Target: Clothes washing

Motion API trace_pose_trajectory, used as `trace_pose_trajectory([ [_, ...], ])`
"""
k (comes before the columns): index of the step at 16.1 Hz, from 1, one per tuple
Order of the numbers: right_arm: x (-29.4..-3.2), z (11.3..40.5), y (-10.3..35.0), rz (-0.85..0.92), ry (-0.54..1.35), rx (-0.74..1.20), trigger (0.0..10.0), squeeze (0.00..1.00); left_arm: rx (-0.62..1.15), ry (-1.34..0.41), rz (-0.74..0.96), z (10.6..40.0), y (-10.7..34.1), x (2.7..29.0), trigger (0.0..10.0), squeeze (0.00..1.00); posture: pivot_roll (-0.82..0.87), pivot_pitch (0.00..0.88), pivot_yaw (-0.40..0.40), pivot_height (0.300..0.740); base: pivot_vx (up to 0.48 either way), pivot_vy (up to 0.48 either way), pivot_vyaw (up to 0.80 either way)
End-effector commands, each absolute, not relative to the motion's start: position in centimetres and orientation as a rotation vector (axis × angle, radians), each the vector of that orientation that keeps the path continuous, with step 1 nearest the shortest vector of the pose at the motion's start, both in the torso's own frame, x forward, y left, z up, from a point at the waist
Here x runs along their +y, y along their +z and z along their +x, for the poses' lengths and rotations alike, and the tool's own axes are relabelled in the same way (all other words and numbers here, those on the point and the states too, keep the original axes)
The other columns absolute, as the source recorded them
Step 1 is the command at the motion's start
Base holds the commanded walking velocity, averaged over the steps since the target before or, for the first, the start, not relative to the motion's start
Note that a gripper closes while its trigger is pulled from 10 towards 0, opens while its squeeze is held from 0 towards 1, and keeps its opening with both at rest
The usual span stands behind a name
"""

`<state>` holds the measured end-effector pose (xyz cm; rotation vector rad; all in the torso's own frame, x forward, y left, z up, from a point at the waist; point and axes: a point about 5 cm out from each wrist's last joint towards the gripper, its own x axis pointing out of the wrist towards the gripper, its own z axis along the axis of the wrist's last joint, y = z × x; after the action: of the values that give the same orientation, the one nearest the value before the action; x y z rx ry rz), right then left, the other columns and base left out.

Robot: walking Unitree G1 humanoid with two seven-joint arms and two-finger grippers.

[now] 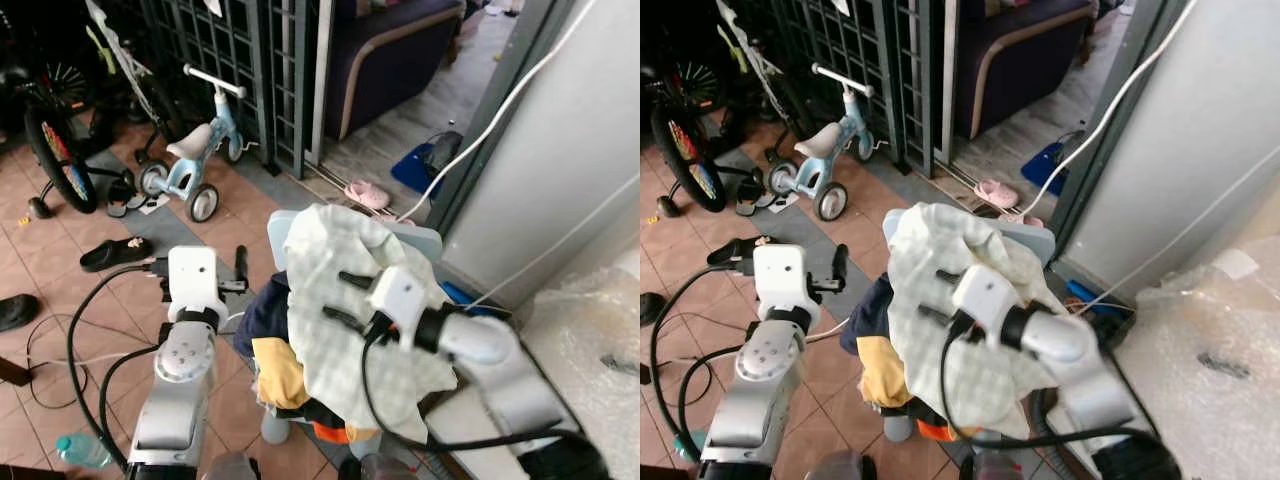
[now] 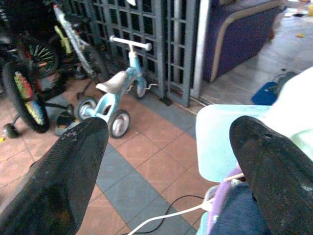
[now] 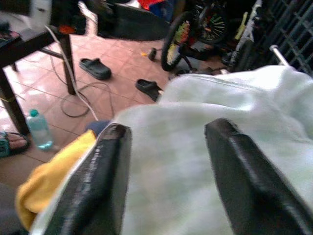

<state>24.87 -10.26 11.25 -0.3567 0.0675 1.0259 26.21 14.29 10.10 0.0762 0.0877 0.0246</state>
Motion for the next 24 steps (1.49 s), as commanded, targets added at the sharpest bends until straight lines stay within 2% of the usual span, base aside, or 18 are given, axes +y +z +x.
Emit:
trace_pose_trajectory([
  [1, -9.6, 25.4, 10.8, -0.355, 1.023, 0.082, 10.0, 1.00, 0.033, -0.008, 0.099, 26.3, 11.2, 13.9, 10.0, 0.00, -0.01, 0.055, 0.004, 0.740, 0.000, 0.000, 0.00],
  [2, -9.1, 25.7, 10.2, -0.368, 1.014, 0.105, 10.0, 1.00, 0.019, -0.021, 0.114, 26.1, 11.4, 13.8, 10.0, 0.00, 0.00, 0.058, -0.002, 0.740, 0.000, 0.000, 0.00],
  [3, -8.5, 26.1, 9.5, -0.392, 1.006, 0.138, 10.0, 0.92, 0.017, -0.020, 0.118, 25.9, 11.5, 13.9, 10.0, 0.00, 0.02, 0.065, -0.013, 0.740, 0.000, 0.000, 0.00],
  [4, -8.0, 26.6, 8.9, -0.388, 0.982, 0.171, 10.0, 0.33, 0.022, -0.005, 0.120, 25.6, 11.4, 14.3, 10.0, 0.00, 0.03, 0.067, -0.018, 0.740, 0.000, 0.000, 0.00],
  [5, -7.6, 26.9, 8.4, -0.384, 0.963, 0.197, 10.0, 0.22, 0.027, 0.006, 0.124, 25.4, 11.3, 14.6, 10.0, 0.00, 0.03, 0.068, -0.020, 0.740, 0.000, 0.000, 0.00],
  [6, -7.2, 27.0, 7.6, -0.433, 0.969, 0.223, 8.9, 0.00, 0.037, 0.037, 0.123, 25.0, 11.1, 15.1, 10.0, 0.00, 0.05, 0.073, -0.034, 0.740, 0.000, 0.000, 0.00],
  [7, -7.1, 27.2, 7.2, -0.457, 0.962, 0.231, 0.0, 0.00, 0.051, 0.072, 0.114, 24.8, 10.9, 15.7, 10.0, 0.00, 0.06, 0.076, -0.040, 0.740, 0.000, 0.000, 0.00],
  [14, -7.8, 28.1, 6.8, -0.485, 0.895, 0.242, 0.0, 0.00, 0.134, 0.187, 0.087, 23.2, 9.7, 18.2, 10.0, 0.00, 0.06, 0.081, -0.058, 0.740, 0.000, 0.000, 0.00],
  [24, -8.0, 28.5, 7.9, -0.424, 0.842, 0.162, 0.0, 0.00, 0.128, 0.184, 0.077, 23.8, 9.9, 17.8, 10.0, 0.00, 0.04, 0.070, -0.052, 0.740, 0.000, 0.000, 0.00],
])
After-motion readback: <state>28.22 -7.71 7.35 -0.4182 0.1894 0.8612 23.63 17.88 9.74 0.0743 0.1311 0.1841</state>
